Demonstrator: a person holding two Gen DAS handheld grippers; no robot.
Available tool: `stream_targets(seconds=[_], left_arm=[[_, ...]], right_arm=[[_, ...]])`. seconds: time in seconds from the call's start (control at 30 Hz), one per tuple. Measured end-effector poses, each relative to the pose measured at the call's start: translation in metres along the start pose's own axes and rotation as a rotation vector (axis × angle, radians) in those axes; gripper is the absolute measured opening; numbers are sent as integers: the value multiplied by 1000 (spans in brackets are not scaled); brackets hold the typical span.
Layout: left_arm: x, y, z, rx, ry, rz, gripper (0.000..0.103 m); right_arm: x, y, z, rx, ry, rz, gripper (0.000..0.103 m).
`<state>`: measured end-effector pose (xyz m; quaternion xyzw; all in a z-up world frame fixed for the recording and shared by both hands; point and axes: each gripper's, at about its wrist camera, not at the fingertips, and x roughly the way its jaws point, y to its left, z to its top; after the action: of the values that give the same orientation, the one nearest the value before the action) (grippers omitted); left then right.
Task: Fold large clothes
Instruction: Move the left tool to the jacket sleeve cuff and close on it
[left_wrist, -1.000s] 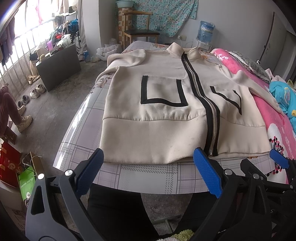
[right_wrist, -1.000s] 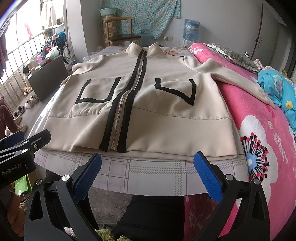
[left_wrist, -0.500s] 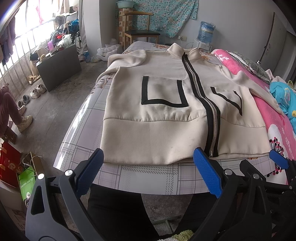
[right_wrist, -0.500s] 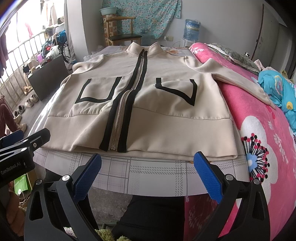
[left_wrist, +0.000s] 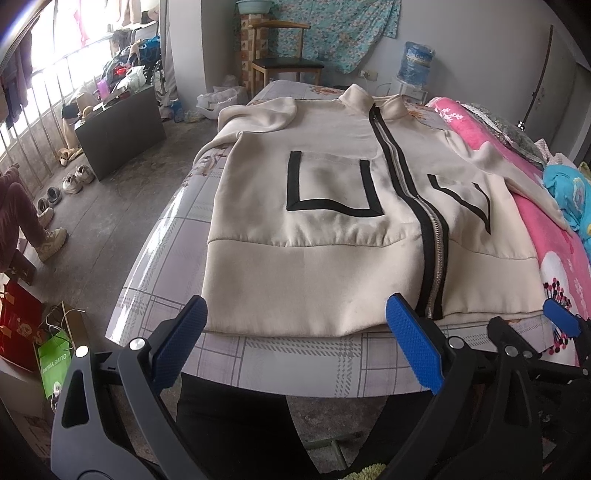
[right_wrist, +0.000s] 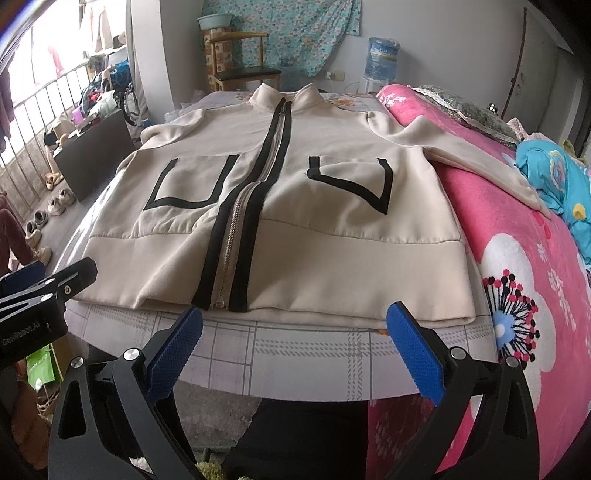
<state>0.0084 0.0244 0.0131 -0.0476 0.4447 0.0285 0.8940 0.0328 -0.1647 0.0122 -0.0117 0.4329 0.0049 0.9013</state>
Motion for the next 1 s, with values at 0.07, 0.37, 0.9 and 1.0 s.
stream_targets(seconds=[0.07,0.37,0.9,1.0], left_arm=[[9,3,3,2,6,14,94],[47,28,7,-3,11,-99,94],[74,72,3,8,-17,-67,90],[80,71,1,32,15,-61,68]], right_arm=[[3,-3,3,7,3,3,97],[32,-38,6,61,55,-35,97],[45,-162,-2,228,28,-110,96],[47,-177,-8,269,42,-94,86]])
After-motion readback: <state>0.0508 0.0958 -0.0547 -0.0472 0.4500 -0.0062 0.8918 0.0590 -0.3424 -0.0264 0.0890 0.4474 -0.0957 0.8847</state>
